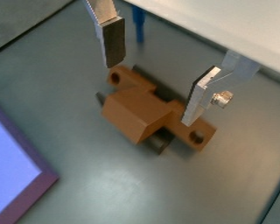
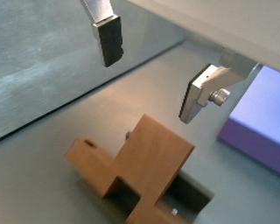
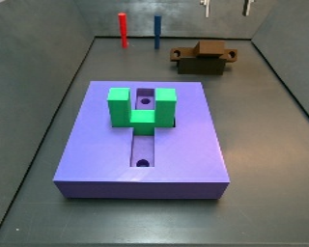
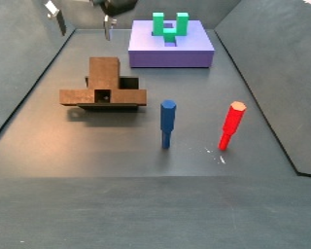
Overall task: Pick up the brown object. Move up. Place the brown object on the fixture. Regrasp the brown object. Move to above the board. Insert the brown object.
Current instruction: Regrasp the brown object.
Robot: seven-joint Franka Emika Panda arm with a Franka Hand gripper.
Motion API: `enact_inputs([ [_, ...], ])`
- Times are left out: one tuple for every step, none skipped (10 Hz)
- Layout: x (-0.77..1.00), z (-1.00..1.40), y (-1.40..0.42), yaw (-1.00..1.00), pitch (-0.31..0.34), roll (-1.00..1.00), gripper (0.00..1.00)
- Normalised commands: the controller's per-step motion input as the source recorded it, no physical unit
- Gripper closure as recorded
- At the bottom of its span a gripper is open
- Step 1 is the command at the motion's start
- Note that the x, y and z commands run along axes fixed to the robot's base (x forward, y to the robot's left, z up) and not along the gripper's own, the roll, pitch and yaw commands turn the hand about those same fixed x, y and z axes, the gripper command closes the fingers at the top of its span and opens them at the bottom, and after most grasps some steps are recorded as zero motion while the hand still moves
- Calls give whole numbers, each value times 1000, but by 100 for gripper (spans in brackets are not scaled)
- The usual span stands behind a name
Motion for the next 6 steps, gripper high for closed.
enact_inputs([
  [0, 11, 0, 46, 43, 1000, 0],
  [0, 11, -3, 31, 43, 1000, 0],
  [0, 9, -3, 31, 46, 1000, 0],
  [0, 11, -6, 26, 43, 1000, 0],
  [0, 17, -34, 17, 51, 1000, 0],
  [6, 0, -97, 0, 6, 969, 0],
])
